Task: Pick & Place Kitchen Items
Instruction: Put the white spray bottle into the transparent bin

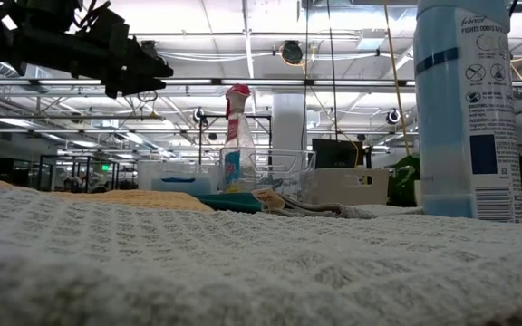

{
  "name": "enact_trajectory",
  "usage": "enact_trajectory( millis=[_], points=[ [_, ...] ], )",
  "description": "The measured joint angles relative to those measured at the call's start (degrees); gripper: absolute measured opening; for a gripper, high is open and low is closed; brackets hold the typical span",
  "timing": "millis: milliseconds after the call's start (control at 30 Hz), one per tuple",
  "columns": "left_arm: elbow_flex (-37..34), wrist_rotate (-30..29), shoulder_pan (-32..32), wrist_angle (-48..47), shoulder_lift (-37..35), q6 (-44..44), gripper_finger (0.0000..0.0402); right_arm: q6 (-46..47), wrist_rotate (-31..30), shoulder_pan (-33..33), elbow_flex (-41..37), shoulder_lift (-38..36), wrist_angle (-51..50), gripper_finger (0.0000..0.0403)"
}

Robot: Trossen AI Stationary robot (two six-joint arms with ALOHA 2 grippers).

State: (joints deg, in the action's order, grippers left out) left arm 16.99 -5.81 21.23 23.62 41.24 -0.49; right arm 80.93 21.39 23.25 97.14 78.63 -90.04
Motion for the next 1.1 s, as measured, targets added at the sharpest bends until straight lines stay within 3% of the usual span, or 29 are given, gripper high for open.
enact_trajectory(
  millis=[167,400,567,767,933,1100],
  points=[
    [0.00,-0.01,0.00,-0.02,0.00,0.00,0.0294,4.73,-1.19,3.63,0.06,-2.41,1.60,0.0034],
    [0.00,-0.01,0.00,-0.35,-0.01,0.04,0.0294,8.04,-7.35,11.07,0.09,-3.26,13.69,0.0034],
    [0.00,-0.01,0.00,-0.33,-0.01,0.00,0.0294,4.32,-13.58,15.29,0.09,-2.31,18.42,0.0034],
    [0.00,-0.01,0.00,-0.33,-0.01,-0.70,0.0294,-12.10,-22.18,17.73,0.09,-0.77,24.98,0.0034],
    [0.00,-0.01,0.00,-0.29,0.01,-0.72,0.0294,-31.78,-27.70,17.74,0.09,-0.10,30.58,0.0035],
    [0.00,-0.03,0.00,-0.28,-0.01,-0.77,0.0294,-53.88,-38.42,16.87,0.08,-0.13,34.90,0.0035]
  ],
)
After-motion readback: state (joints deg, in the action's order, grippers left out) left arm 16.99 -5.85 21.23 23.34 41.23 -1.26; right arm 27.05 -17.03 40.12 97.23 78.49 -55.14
